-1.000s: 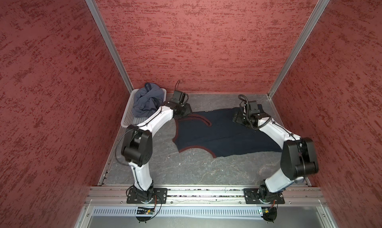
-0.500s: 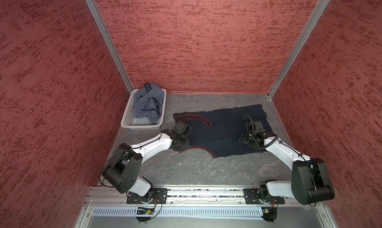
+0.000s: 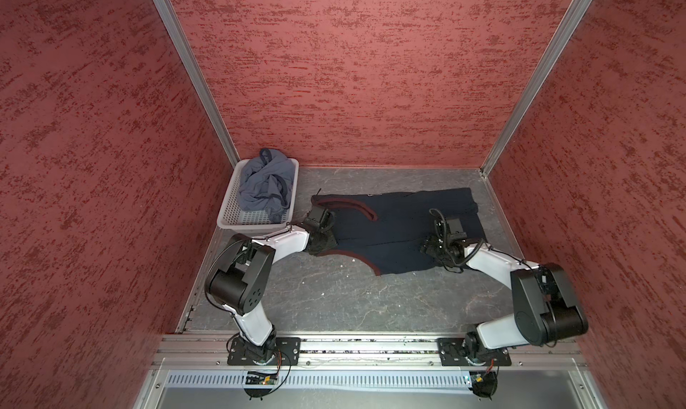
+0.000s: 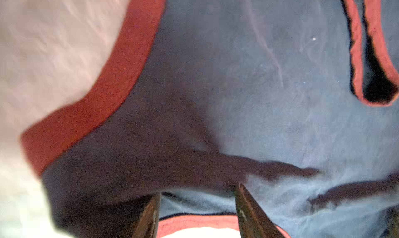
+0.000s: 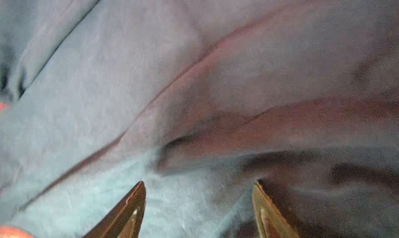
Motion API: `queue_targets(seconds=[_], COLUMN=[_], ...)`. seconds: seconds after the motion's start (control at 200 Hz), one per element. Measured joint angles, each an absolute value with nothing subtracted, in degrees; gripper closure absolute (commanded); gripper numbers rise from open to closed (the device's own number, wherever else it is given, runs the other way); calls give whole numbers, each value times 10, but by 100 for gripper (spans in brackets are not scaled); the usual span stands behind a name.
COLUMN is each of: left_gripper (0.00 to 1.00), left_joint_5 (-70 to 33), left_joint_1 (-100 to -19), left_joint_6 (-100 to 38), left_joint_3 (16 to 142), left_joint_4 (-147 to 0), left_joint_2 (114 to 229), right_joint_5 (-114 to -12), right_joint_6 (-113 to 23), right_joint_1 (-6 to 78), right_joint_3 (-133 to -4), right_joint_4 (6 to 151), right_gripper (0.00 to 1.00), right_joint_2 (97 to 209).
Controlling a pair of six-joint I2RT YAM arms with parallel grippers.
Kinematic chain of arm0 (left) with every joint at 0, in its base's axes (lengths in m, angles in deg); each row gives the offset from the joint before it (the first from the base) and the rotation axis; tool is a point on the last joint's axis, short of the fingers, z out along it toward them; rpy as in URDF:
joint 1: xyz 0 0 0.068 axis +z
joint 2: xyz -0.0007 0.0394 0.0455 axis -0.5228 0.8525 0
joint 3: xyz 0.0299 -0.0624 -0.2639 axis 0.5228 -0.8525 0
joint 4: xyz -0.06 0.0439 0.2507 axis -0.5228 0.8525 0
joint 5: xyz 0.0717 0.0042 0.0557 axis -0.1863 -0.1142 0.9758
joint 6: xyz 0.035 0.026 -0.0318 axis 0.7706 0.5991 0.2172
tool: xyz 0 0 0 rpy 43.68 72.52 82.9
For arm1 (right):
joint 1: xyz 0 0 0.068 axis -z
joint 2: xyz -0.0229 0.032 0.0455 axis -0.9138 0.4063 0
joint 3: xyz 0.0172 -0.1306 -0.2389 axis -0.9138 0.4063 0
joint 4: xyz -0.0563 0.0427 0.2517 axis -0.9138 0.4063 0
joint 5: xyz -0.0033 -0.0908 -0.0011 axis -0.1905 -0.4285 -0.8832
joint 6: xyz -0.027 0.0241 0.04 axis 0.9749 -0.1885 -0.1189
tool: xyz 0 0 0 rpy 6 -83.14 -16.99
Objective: Fold and stack tank tops
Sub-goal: Fold the tank top at the top-center of the table.
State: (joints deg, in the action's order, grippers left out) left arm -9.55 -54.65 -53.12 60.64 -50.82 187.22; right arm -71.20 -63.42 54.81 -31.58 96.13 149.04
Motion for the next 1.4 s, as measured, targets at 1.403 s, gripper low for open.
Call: queue_targets(seconds=[1.403], left_gripper=[67], left_joint_5=[-89], left_joint_1=[-833], left_joint_6=[-540], left_joint_3=[728], left_joint_4=[-420], left_joint_2=[1959], right_joint_5=[-729], right_joint_6=[-658], right_joint_1=[926], right_joint_3=[-230], right_joint_4=[1023], right_gripper=[40], right_joint_2=[1372])
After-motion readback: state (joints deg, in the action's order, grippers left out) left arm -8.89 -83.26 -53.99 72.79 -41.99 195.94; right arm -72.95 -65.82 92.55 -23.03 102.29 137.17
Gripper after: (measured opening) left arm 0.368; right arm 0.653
